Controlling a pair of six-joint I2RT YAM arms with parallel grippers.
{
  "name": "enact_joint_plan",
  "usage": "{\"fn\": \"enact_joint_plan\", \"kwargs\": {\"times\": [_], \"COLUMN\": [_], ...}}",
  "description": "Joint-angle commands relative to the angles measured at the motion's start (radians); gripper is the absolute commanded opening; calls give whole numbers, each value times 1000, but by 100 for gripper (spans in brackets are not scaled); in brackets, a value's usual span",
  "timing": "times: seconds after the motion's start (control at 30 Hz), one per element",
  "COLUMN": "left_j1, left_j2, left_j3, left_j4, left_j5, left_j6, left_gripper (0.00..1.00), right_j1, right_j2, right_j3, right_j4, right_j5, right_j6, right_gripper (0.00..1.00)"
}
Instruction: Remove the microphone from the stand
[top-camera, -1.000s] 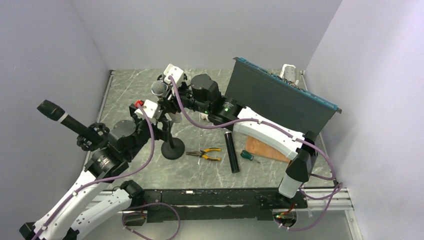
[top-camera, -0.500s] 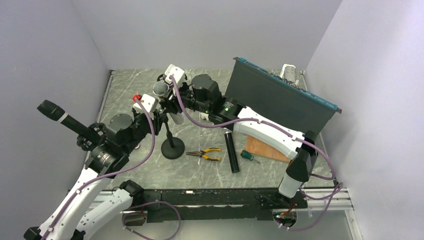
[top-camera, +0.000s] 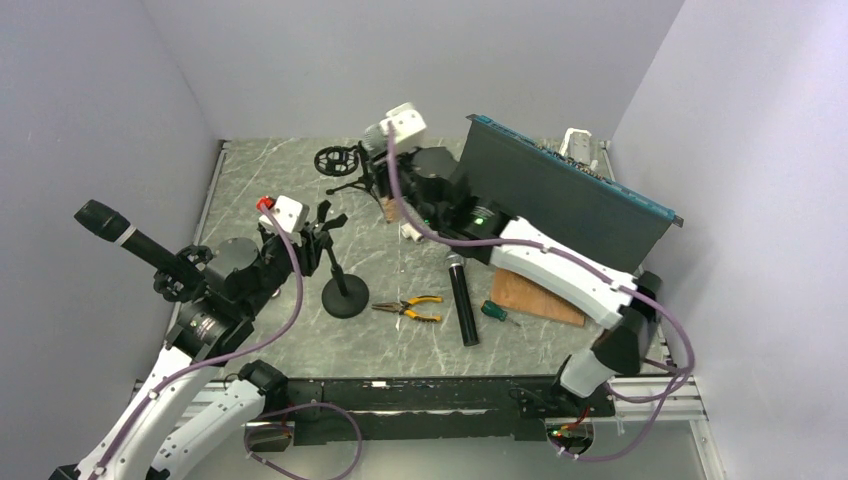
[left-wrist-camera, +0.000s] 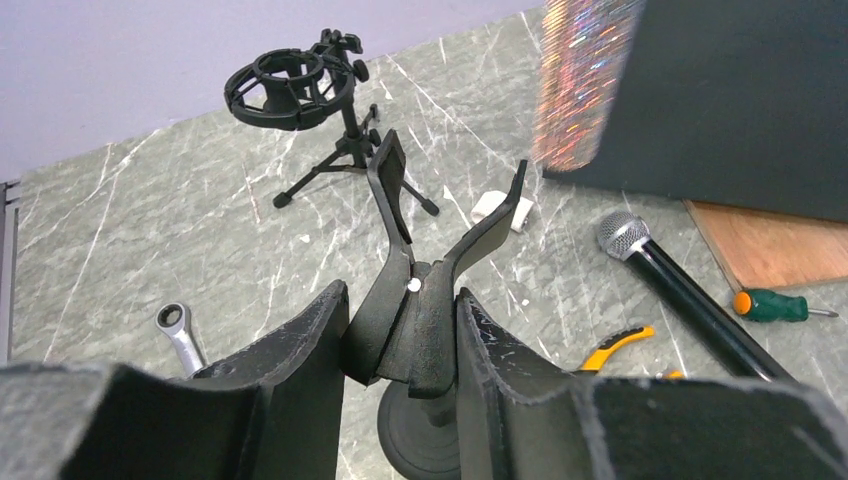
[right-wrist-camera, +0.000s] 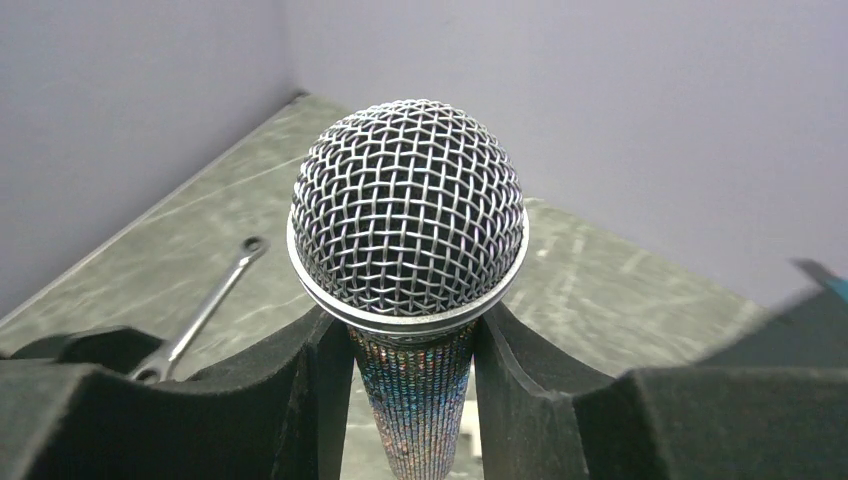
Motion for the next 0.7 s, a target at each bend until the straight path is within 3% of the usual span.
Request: {"fn": "enact_joint_plan", "kwargs": {"times": [0.0,0.4,0.67], "left_j1": [5,21,132], "left_j2": [3,264,482], "left_j3": [-13,183,282], "left_j4": [7,215,453], "left_j5": [-117,-442,-392], "left_j6": [-52,-45,-14], "left_gripper": [0,0,0], "right_j1": [-25,-24,-23], "right_j2": [-198,-559,-672], "right_j3": [-86,-450,-537], "right_j4": [127,25,-46], "right_j5": [165,96,106], "right_j6": [0,105,160], "right_gripper": [0,0,0]}}
